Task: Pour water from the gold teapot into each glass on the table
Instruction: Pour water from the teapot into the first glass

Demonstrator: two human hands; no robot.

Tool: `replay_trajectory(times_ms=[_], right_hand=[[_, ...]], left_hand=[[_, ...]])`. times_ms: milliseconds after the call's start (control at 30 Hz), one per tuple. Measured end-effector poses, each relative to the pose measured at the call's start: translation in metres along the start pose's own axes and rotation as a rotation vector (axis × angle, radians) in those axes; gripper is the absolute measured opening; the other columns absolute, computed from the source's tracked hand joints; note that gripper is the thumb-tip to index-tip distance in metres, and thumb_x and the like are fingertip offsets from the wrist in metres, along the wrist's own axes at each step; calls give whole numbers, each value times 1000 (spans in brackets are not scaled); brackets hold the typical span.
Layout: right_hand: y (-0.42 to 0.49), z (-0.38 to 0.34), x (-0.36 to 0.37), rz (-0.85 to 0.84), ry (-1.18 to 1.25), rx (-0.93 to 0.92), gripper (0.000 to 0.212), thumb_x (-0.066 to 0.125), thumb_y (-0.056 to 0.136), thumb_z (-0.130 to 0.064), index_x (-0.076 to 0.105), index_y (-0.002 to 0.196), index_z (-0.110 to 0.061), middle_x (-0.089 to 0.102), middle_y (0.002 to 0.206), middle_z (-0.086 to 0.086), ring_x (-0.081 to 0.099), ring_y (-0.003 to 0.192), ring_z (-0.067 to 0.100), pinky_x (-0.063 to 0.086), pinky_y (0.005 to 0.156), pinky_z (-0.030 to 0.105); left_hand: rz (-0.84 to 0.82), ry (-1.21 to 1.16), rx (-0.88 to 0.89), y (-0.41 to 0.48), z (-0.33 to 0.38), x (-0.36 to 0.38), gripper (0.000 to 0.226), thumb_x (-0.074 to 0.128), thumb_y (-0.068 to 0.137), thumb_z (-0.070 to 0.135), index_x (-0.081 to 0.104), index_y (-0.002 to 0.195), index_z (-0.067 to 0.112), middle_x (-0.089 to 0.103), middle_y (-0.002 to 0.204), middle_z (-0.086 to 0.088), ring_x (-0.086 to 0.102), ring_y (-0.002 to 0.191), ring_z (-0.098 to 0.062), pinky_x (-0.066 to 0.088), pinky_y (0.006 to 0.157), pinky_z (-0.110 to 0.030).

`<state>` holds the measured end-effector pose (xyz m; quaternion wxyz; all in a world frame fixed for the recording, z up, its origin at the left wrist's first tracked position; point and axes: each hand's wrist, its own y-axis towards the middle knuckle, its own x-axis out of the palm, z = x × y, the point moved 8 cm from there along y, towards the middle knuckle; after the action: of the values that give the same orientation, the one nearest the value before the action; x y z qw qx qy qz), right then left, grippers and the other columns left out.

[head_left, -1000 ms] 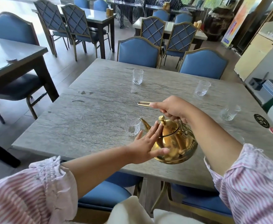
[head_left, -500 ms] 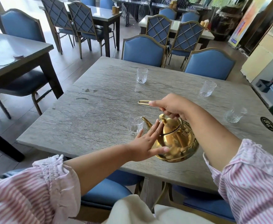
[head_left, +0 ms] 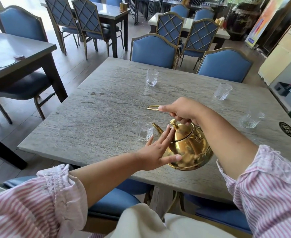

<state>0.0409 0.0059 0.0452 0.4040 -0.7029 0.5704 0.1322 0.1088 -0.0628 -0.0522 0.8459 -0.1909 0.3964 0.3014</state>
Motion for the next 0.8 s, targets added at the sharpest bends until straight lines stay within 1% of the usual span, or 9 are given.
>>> replay_trajectory(times_ms=[133,400,500,600,800], right_hand=[[0,1,1,4,-11,7,45,61,88,-45,44,59,-16,32,42,-5,24,29,8,23,35,13],[-4,-1,-2,11,-48,6,44,59,88,-46,44,60,-16,33,45,-4,25,33,10,24,38,15],[-4,-1,-1,11,-48,11,44,59,88,-46,44,59,-16,32,41,-5,24,32,9,24,39,14],[-4,0,0,11,-50,17,46,59,88,-47,43,58,-16,31,35,-8,24,30,9,24,38,15],[-5,-1,1,24,-63,12,47,59,88,-47,44,57,-16,32,32,-10,25,29,8,26,41,18]], left_hand=[[-1,9,1,0,-1,1,100,15,69,83,-30,139,28,-36,148,8,-10,142,-9,-12,114,-44],[6,-3,-2,0,2,2,95,18,72,79,-31,137,30,-36,149,8,-8,142,-8,-11,114,-44],[13,-14,1,0,2,3,96,18,71,80,-30,138,30,-35,148,9,-10,141,-6,-10,115,-44],[20,-21,3,1,3,5,97,20,73,80,-30,139,30,-36,148,10,-13,141,-6,-10,115,-44],[26,-29,2,1,1,6,97,17,72,80,-30,139,29,-36,148,9,-14,140,-6,-10,115,-44]])
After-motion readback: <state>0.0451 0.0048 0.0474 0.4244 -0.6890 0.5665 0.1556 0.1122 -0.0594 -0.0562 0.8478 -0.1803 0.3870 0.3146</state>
